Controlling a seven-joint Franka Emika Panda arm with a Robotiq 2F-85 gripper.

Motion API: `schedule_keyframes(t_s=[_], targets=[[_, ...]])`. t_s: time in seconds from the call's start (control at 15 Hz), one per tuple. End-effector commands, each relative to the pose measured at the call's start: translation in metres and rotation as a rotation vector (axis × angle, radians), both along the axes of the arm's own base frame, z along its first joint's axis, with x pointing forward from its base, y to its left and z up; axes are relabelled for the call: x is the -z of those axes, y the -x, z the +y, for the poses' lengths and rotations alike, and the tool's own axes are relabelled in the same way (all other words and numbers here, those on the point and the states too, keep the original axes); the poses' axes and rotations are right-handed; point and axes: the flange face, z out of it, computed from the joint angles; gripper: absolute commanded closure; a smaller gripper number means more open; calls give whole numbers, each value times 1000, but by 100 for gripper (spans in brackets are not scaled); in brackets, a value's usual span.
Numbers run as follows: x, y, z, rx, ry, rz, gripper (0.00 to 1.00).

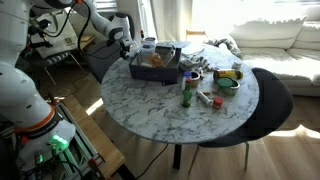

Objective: Put the white glasses in the plastic cup in the box

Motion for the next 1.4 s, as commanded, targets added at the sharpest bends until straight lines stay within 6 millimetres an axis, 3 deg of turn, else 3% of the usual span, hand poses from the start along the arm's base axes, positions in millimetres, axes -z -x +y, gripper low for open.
schedule_keyframes(t_s=[0.0,0.27,0.33,0.47,0.93,1.0,1.33], targets=[[12,-8,4,41,28,-49,0],[19,-11,5,51,38,-77,0],[20,-11,5,54,29,-70,25],[22,-12,7,58,21,-67,32],[13,-13,9,65,26,-86,87],[10,-13,10,65,25,-92,93],[-20,-4,21,46,23,-142,100]])
